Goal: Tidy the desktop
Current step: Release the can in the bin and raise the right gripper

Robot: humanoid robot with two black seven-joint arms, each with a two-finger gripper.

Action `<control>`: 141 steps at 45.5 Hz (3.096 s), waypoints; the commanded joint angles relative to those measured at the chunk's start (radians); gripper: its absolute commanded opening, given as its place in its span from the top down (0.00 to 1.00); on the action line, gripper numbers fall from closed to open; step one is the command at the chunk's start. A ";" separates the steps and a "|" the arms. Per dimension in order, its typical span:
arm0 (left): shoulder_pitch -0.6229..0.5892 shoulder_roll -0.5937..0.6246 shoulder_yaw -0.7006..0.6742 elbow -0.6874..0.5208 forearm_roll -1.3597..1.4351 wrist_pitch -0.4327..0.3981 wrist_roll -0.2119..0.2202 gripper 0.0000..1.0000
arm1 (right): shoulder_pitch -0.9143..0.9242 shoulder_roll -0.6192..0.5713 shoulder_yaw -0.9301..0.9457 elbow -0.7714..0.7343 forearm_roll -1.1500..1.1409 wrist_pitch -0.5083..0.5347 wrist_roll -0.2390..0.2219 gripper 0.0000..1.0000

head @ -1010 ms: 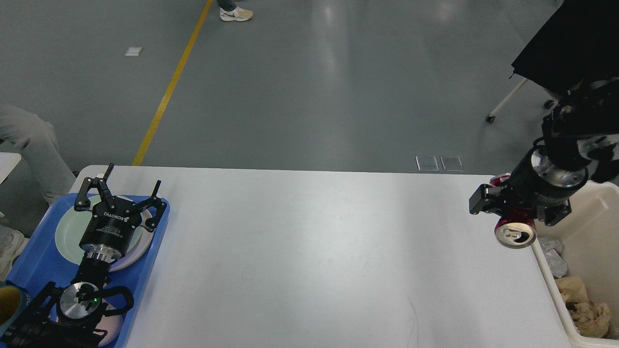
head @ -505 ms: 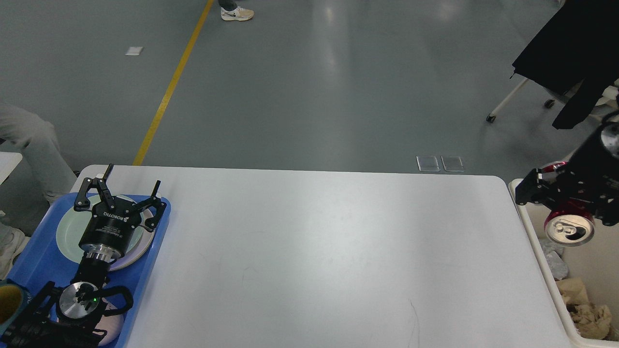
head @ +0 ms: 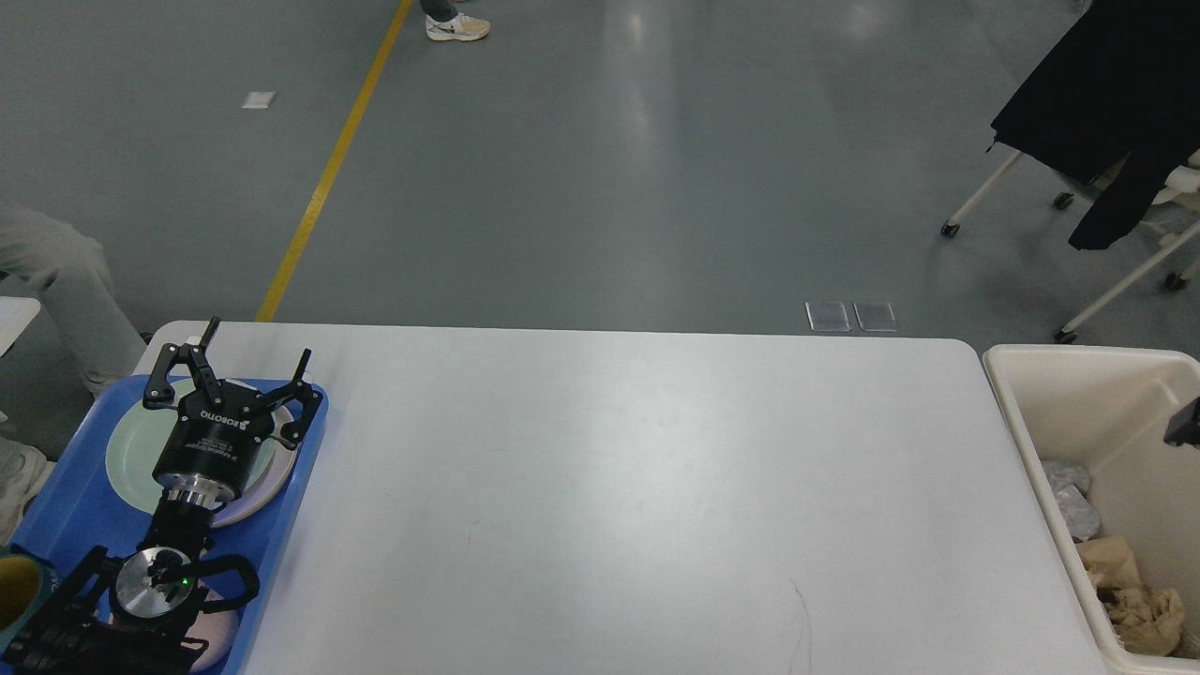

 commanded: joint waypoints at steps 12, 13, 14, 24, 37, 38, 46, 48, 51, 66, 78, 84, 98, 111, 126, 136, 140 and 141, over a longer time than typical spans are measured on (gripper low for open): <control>0.000 0.000 0.000 0.001 0.000 0.000 0.000 0.04 | -0.691 0.306 0.249 -0.607 0.004 -0.325 0.000 1.00; 0.000 0.000 0.000 0.001 0.000 0.000 0.000 0.04 | -0.712 0.320 0.249 -0.621 0.004 -0.357 0.000 1.00; 0.000 0.000 0.000 0.001 0.000 0.000 0.000 0.04 | -0.732 0.330 0.249 -0.630 0.004 -0.389 0.000 1.00; 0.000 0.000 0.000 0.001 0.000 0.000 0.000 0.04 | -0.813 0.384 0.248 -0.640 0.004 -0.535 -0.007 1.00; 0.000 0.000 0.000 0.000 0.000 0.000 0.000 0.04 | -0.820 0.384 0.252 -0.637 0.012 -0.556 -0.006 0.13; 0.000 0.000 0.000 0.001 0.000 0.000 0.000 0.04 | -0.820 0.384 0.251 -0.635 0.012 -0.561 -0.007 0.00; 0.000 0.000 0.000 0.001 0.000 0.000 0.000 0.04 | -0.810 0.376 0.275 -0.620 0.015 -0.560 -0.004 0.00; 0.000 0.000 0.000 0.000 0.000 0.000 0.000 0.04 | -0.807 0.373 0.295 -0.620 0.016 -0.557 -0.004 0.00; 0.000 0.000 0.000 0.001 0.000 0.000 0.000 0.04 | -0.801 0.370 0.337 -0.620 0.016 -0.553 -0.004 0.00; 0.000 0.000 0.000 0.001 0.000 0.000 0.000 0.04 | -0.786 0.341 0.709 -0.626 0.015 -0.564 0.000 0.00; 0.000 0.000 0.000 0.000 0.000 0.000 0.000 0.04 | -0.778 0.332 1.148 -0.595 0.013 -0.560 0.034 0.00; 0.000 0.000 0.000 0.000 0.000 0.000 0.000 0.04 | -0.771 0.258 1.361 -0.505 0.013 -0.558 0.112 0.00; 0.000 0.000 0.000 0.000 0.000 0.000 0.000 0.04 | -0.881 0.217 2.050 -0.174 -0.007 -0.524 0.290 0.00; 0.000 0.000 0.000 0.000 0.000 0.000 0.000 0.04 | -1.034 0.422 2.610 0.028 -0.359 -0.394 0.290 0.00; 0.000 0.000 0.000 0.000 0.000 0.000 0.000 0.04 | -1.171 0.565 2.765 0.109 -0.428 -0.331 0.396 0.00; 0.000 0.000 0.000 0.001 0.000 0.000 0.000 0.04 | -1.231 0.577 2.705 0.114 -0.425 -0.259 0.441 0.00; 0.000 0.000 0.000 0.000 0.000 0.000 0.000 0.04 | -1.229 0.596 2.705 0.115 -0.424 -0.259 0.441 0.00; 0.000 0.000 0.000 0.001 0.000 0.000 0.000 0.04 | -1.229 0.599 2.705 0.115 -0.424 -0.259 0.439 0.00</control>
